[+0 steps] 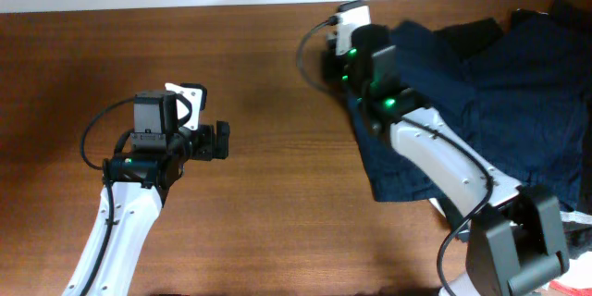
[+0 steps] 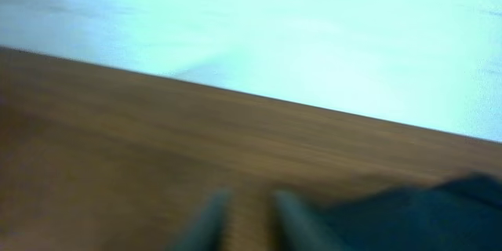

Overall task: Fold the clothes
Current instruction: 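Reach the right gripper to the navy shorts on the stack and grasp, then drag the navy shorts left onto the open table with the right gripper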

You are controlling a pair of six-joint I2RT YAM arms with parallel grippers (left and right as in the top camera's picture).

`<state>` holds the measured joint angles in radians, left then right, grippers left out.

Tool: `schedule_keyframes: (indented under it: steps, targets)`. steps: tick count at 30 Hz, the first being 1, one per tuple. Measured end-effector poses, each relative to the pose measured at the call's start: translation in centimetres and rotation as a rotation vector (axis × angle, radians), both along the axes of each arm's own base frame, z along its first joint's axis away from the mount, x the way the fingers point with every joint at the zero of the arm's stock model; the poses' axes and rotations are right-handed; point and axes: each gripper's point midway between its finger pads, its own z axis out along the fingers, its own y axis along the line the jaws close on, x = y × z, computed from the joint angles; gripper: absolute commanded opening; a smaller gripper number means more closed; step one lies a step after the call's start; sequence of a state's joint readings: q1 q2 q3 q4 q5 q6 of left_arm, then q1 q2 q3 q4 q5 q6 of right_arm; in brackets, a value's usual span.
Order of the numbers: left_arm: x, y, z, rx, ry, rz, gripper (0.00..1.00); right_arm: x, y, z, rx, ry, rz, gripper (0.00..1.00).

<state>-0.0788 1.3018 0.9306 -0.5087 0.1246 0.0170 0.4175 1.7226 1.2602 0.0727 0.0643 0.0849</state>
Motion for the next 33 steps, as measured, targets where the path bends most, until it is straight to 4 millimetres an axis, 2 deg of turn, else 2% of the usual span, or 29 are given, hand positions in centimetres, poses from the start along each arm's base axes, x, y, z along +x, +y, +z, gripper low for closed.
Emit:
schedule_keyframes:
  steps: [1,2,3,4,5,6,8,9,11,13,14,16,18,19,20,22,26,29,30,31,33]
  targets:
    - [0.0,0.0,0.0,0.0,0.0,0.0,0.99,-0.7,1.2,-0.4,-0.001,0.019,0.027,0.99]
    - [0.0,0.0,0.0,0.0,0.0,-0.001,0.99,-1.2,1.7,-1.0,-0.011,0.048,0.038,0.99]
    - [0.0,0.0,0.0,0.0,-0.001,-0.001,0.99,-1.8,1.7,-2.1,-0.028,0.091,0.041,0.99]
    - [0.0,0.0,0.0,0.0,0.0,-0.001,0.99,-2.7,0.8,-4.1,-0.067,0.179,0.029,0.99]
    - [0.0,0.0,0.0,0.0,0.002,-0.001,0.99,-3.2,0.1,-5.1,-0.091,0.228,0.017,0.99]
    - [0.0,-0.1,0.0,-0.003,0.002,-0.003,0.99,-4.1,-1.1,-6.6,-0.128,0.302,-0.003,0.99]
    - [-0.2,-0.7,0.0,-0.032,0.007,-0.027,0.99,-6.8,-5.0,-9.7,-0.215,0.485,-0.068,0.99]
    - [-0.3,-1.3,0.1,-0.056,0.007,-0.047,0.99,-8.0,-6.8,-10.5,-0.241,0.556,-0.096,0.99]
    - [-0.5,-2.2,0.4,-0.102,0.008,-0.085,0.99,-10.1,-9.7,-11.1,-0.27,0.659,-0.15,0.99]
    - [-0.8,-3.4,0.6,-0.154,0.014,-0.13,0.99,-13.1,-12.5,-11.2,-0.286,0.785,-0.198,0.99]
    - [-1.0,-3.8,0.6,-0.169,0.019,-0.144,0.99,-14.6,-13.3,-11.3,-0.29,0.847,-0.206,0.99]
    - [-1.4,-4.3,0.6,-0.19,0.034,-0.165,0.99,-17.4,-13.8,-11.8,-0.29,0.962,-0.192,0.99]
    - [-1.9,-4.8,0.4,-0.206,0.054,-0.181,0.99,-19.8,-13.1,-12.8,-0.274,1.062,-0.151,0.95]
    - [-2.0,-4.9,0.4,-0.209,0.058,-0.184,0.99,-20.3,-12.9,-13.2,-0.275,1.077,-0.141,0.93]
    - [-2.1,-4.9,0.3,-0.212,0.065,-0.186,0.99,-21.9,-12.4,-14.3,-0.285,1.124,-0.112,0.92]
    - [-2.2,-5.0,0.3,-0.215,0.07,-0.188,0.99,-22.7,-11.6,-15.9,-0.288,1.136,-0.086,0.88]
    - [-2.4,-5.0,0.2,-0.219,0.079,-0.19,0.99,-23.8,-10.9,-19.8,-0.267,1.116,-0.093,0.7]
    - [-2.5,-5.1,0.1,-0.221,0.082,-0.191,0.99,-24.4,-11.1,-22.1,-0.245,1.1,-0.113,0.47]
    - [-2.5,-5.1,0.1,-0.221,0.082,-0.191,0.99,-24.6,-11.2,-22.7,-0.243,1.094,-0.116,0.17]
    - [-2.6,-5.1,0.1,-0.221,0.086,-0.191,0.99,-24.4,-11.3,-22.8,-0.242,1.081,-0.122,0.04]
    - [-2.6,-5.1,0.1,-0.221,0.086,-0.191,0.99,-24.2,-11.5,-22.8,-0.248,1.063,-0.129,0.04]
